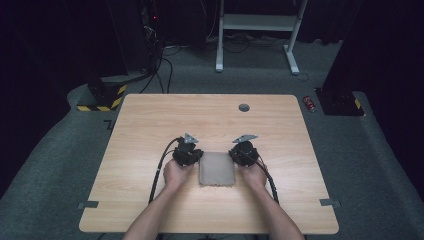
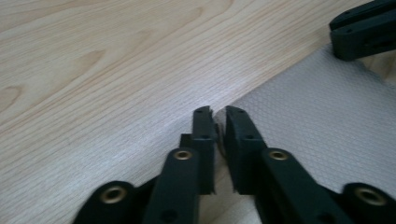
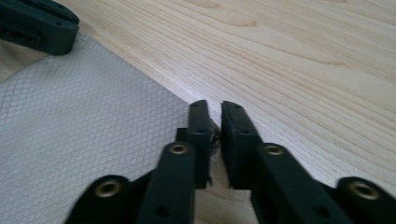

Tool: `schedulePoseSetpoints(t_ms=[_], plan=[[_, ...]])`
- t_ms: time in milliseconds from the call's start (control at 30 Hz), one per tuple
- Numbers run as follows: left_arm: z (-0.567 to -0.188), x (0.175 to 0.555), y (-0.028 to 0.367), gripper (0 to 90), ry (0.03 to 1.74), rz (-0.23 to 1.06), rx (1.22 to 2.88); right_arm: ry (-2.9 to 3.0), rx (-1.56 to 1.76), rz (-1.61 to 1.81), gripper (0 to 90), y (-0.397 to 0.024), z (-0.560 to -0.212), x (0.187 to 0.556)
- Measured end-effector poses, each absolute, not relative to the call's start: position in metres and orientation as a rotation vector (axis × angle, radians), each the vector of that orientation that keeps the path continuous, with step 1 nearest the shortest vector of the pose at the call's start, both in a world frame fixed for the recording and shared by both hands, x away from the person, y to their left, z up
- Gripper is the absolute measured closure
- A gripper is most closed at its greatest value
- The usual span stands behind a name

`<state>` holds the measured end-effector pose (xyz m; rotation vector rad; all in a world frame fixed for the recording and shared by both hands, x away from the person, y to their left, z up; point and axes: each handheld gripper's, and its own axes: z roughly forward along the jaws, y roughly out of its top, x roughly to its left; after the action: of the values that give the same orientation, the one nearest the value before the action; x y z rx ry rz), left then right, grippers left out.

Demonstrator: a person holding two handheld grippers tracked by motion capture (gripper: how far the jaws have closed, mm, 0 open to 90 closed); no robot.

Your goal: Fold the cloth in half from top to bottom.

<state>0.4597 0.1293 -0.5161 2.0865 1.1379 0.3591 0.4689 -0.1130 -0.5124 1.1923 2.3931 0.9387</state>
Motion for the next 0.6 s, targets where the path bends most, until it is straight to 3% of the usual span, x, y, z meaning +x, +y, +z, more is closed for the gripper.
schedulePoseSetpoints(t_ms=[133,300,600], plan=[[-0.514,0.459,0.135,65.1,1.182,0.341,2.069,2.388,1.214,0.977,76.0,-0.12,-0.51,0.467],[-0.506,0.448,0.138,54.4,1.166,0.35,2.048,2.374,1.203,0.996,72.6,-0.125,-0.505,0.461],[-0.507,0.416,0.131,48.2,1.095,0.403,2.147,2.372,1.182,1.022,71.4,-0.131,-0.503,0.45]])
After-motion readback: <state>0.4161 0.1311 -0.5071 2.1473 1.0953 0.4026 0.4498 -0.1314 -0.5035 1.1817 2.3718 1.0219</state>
